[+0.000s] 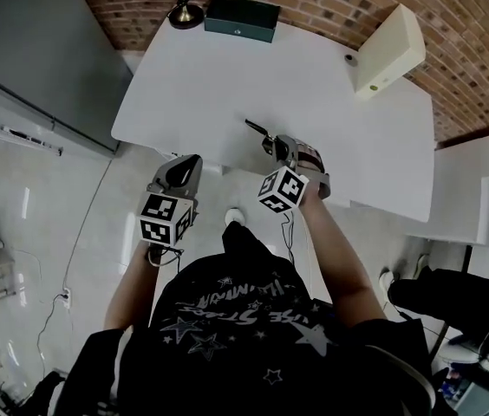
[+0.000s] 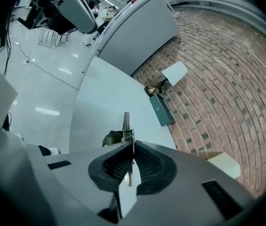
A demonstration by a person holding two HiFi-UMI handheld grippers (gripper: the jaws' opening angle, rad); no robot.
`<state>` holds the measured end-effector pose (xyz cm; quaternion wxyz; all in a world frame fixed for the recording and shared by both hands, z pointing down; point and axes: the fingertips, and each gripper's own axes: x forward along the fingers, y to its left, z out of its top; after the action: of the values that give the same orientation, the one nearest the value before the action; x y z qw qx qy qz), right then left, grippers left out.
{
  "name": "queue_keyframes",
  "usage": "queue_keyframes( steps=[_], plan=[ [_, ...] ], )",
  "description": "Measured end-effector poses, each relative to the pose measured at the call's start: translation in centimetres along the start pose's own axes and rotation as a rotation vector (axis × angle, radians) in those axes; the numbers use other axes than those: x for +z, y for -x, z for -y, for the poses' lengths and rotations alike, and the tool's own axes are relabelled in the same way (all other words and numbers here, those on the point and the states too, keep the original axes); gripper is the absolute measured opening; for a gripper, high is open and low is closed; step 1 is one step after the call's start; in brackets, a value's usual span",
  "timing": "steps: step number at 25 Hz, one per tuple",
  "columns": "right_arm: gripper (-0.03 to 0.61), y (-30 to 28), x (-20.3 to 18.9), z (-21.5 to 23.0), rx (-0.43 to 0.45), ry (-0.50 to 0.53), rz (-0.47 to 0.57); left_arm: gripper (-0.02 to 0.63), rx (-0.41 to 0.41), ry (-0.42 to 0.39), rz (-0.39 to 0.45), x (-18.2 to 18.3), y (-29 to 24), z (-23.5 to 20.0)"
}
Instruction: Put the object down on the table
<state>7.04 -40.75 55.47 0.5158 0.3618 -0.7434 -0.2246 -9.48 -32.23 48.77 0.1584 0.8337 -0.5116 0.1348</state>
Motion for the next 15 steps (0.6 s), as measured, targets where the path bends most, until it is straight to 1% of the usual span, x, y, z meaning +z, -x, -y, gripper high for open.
queue_keyframes(
  steps=[6,10,15],
  plan=[
    [0.017,-3.5,0.0,0.2,0.002,0.071,-0.045,0.021,0.011,0.012,-0.024,-0.3,-1.5,-1.2],
    [0.017,-5.0,0.0,-0.1,0.008,0.123,-0.051,0.021,0.014,0.024,-0.040,-0.6,-2.2,-1.4],
    [0.017,-6.0,0.1,-0.4,0.008,0.163,-0.054,0.021,0.023,0.030,-0.042,-0.5,-2.5,-1.9]
  ],
)
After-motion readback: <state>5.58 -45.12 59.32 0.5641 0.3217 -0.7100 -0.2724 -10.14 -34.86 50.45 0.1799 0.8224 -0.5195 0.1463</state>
